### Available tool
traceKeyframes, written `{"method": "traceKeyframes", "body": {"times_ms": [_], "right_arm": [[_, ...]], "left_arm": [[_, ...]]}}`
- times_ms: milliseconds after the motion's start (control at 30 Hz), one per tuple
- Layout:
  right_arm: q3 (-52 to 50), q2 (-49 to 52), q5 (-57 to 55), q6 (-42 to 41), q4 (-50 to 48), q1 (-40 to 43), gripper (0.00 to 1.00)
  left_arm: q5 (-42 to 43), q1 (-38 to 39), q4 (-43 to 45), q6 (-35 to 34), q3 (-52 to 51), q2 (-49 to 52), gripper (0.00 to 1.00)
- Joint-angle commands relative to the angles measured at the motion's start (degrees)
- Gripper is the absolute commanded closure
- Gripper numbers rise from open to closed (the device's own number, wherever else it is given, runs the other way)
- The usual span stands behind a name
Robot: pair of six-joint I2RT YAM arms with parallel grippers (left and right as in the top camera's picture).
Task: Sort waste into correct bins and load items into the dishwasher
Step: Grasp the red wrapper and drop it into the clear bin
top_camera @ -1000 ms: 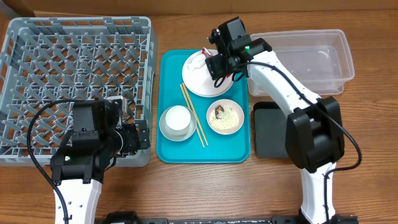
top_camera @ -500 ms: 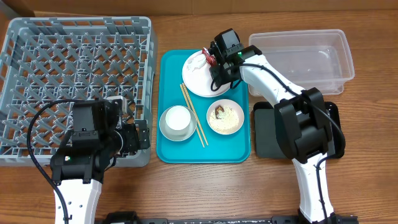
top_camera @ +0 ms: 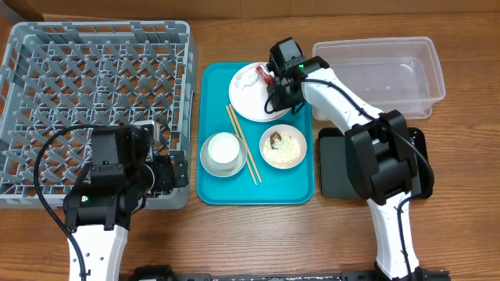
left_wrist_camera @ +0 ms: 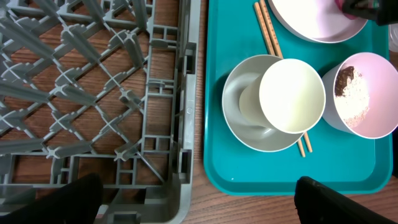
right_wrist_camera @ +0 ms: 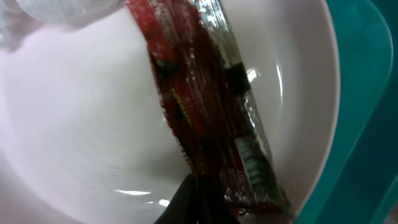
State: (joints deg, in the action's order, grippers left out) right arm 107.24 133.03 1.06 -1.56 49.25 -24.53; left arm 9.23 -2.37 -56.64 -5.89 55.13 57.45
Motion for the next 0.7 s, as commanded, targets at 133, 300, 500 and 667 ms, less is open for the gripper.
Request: {"method": "traceKeyframes", "body": {"times_ms": [133, 300, 500, 667], "right_arm": [[6.2, -9.9, -0.6, -2.9, 3.5, 0.1, 0.96], [6.5, -16.8, -2.7, -9.4, 3.6, 2.9, 0.96], [6.4, -18.5, -7.5, -22.6, 7.8, 8.7, 0.96], [4.1, -18.1, -7.4, -25.5, 9.3, 12.1, 0.96]], "left_arm": [[0.4, -0.2, -0.1, -0.3, 1.6, -0.1, 0.0], [0.5, -0.2, -0.1, -0.4, 1.6, -0.1, 0.0], [0.5, -0.2, -0.1, -0.4, 1.6, -0.1, 0.0], [0.5, -0.2, -0.1, -0.4, 1.6, -0.1, 0.0]]}}
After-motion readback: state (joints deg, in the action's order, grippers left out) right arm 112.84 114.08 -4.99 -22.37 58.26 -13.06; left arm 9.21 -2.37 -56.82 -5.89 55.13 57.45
